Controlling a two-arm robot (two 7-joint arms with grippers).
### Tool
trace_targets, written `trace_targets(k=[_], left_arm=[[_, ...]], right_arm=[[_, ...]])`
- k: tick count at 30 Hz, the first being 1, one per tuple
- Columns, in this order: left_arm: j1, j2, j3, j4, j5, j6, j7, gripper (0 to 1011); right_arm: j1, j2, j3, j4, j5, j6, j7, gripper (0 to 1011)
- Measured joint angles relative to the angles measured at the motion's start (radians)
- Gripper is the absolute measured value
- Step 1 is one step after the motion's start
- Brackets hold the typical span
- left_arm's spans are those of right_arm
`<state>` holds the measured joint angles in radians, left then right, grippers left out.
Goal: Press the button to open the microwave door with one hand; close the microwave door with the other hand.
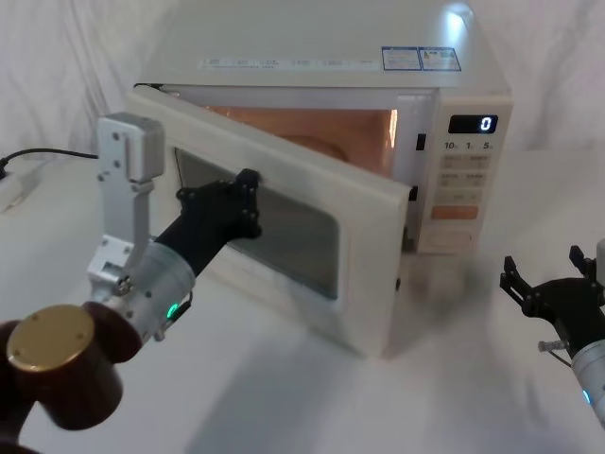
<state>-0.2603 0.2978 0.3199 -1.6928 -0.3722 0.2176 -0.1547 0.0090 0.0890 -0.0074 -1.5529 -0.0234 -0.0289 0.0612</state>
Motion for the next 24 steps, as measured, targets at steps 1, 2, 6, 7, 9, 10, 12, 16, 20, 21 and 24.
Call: trace_targets(k=[1, 2, 6, 7, 9, 10, 12, 16, 20, 21, 24], left_arm=[[-0.013, -0.010, 0.005, 0.019, 0.011, -0.002, 0.001, 0], [-0.020, -0.017, 0.008, 0.029, 0.017, -0.003, 0.001, 0], [-0.048, -0.041, 0.016, 0.065, 0.035, -0.005, 0.000, 0], [-0.060, -0.051, 0.018, 0.078, 0.042, -0.007, -0.001, 0], [-0.071, -0.061, 0.020, 0.088, 0.048, -0.007, -0.004, 0], [-0.075, -0.066, 0.020, 0.092, 0.050, -0.007, -0.006, 0], [-0.091, -0.083, 0.020, 0.104, 0.059, -0.006, -0.011, 0], [-0.104, -0.100, 0.020, 0.115, 0.064, -0.003, -0.015, 0], [-0.124, -0.123, 0.015, 0.140, 0.071, 0.003, -0.016, 0], [-0.128, -0.127, 0.015, 0.144, 0.073, 0.003, -0.015, 0], [-0.138, -0.139, 0.013, 0.160, 0.082, 0.004, -0.014, 0]], right_arm=[[0.000, 0.000, 0.000, 0.000, 0.000, 0.000, 0.000, 1002], [0.000, 0.000, 0.000, 0.000, 0.000, 0.000, 0.000, 1002], [0.000, 0.000, 0.000, 0.000, 0.000, 0.000, 0.000, 1002], [0.000, 0.000, 0.000, 0.000, 0.000, 0.000, 0.000, 1002], [0.000, 0.000, 0.000, 0.000, 0.000, 0.000, 0.000, 1002], [0.000, 0.000, 0.000, 0.000, 0.000, 0.000, 0.000, 1002], [0.000, 0.000, 0.000, 0.000, 0.000, 0.000, 0.000, 1002], [0.000, 0.000, 0.000, 0.000, 0.000, 0.000, 0.000, 1002], [0.000, 0.000, 0.000, 0.000, 0.000, 0.000, 0.000, 1002], [0.000, 0.000, 0.000, 0.000, 0.000, 0.000, 0.000, 1002], [0.000, 0.000, 0.000, 0.000, 0.000, 0.000, 0.000, 1002]])
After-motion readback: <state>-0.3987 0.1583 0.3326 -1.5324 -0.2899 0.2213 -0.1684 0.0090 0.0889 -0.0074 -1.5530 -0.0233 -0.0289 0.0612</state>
